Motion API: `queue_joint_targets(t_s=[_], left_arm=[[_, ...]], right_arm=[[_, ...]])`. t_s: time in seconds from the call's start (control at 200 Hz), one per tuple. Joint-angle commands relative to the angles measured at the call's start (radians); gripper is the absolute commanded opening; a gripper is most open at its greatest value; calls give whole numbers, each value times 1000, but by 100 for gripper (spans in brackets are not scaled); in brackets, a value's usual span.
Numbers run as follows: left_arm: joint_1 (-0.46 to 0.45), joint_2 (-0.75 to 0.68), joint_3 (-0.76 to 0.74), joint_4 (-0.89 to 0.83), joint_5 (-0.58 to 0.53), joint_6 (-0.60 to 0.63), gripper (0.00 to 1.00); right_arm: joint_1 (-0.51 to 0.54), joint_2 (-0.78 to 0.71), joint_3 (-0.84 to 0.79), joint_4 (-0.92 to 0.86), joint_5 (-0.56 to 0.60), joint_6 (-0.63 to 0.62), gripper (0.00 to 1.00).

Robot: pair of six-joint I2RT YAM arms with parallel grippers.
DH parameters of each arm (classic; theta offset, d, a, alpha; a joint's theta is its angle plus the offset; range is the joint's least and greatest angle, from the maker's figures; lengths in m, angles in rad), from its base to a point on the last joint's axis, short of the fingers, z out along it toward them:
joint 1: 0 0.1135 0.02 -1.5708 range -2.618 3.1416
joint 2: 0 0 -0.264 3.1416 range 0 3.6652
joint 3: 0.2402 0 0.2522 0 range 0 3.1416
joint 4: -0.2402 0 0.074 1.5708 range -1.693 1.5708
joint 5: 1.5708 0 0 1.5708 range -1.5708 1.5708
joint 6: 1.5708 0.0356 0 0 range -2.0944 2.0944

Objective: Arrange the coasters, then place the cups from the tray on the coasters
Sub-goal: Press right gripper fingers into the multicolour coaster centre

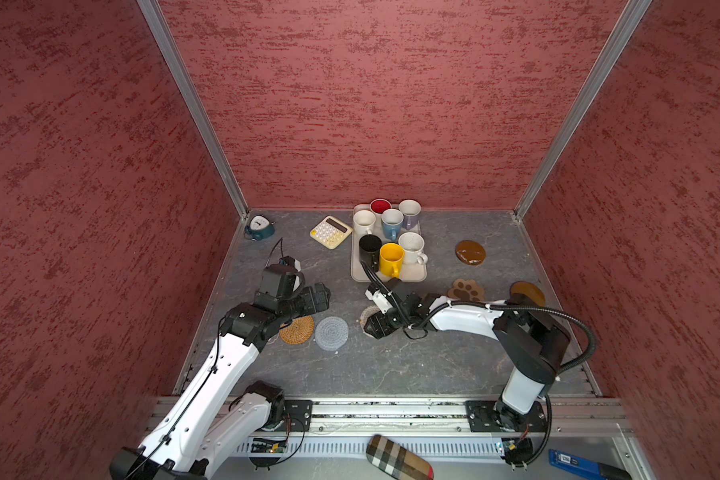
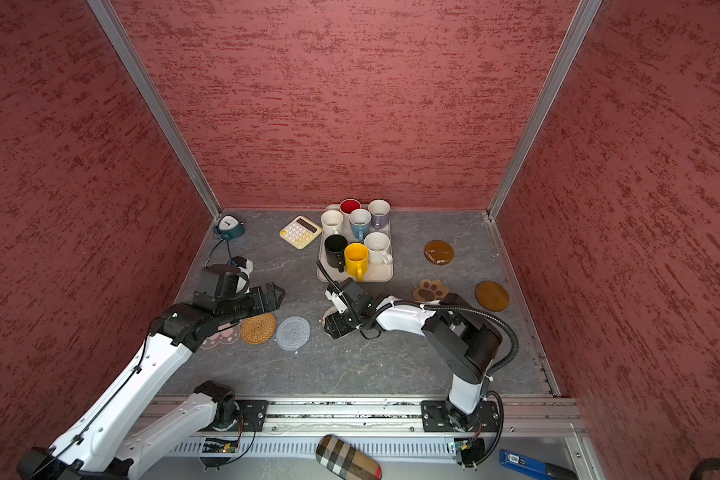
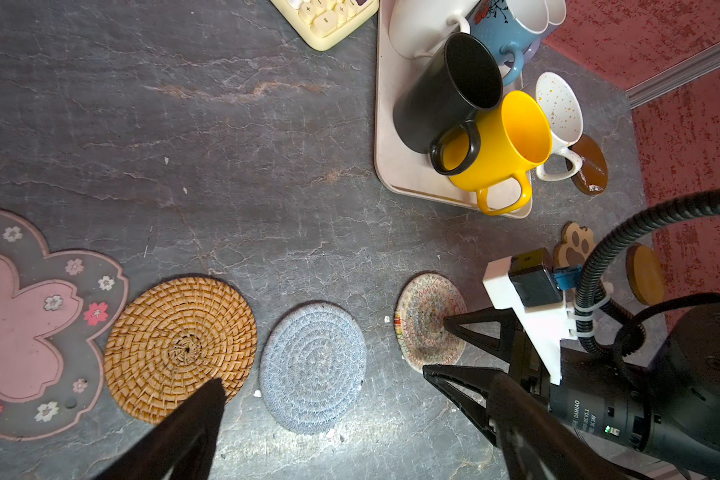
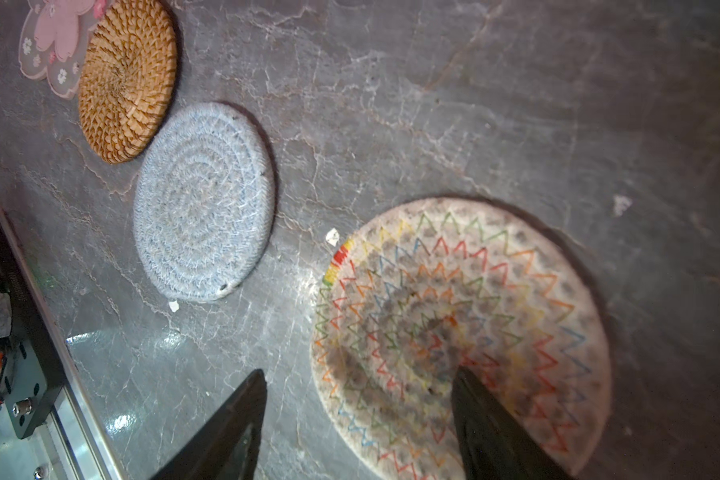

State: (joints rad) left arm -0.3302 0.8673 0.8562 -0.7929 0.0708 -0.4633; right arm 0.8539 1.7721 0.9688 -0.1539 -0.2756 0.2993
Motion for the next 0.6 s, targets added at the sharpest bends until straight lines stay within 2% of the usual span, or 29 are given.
queue_joint_targets(t_s=[0.0,0.411,0.591], left_arm=[[7,-19,-6,14,0,-9,100],[13,-19,-24,30,-14,-17,100],[15,-8,-44,73,6,-39,100]], right_arm=[[5,33,28,30,-15,5,71],[11,30,-43,27,-38,-22,71],[55,24,-65,35,-57,-23,70]])
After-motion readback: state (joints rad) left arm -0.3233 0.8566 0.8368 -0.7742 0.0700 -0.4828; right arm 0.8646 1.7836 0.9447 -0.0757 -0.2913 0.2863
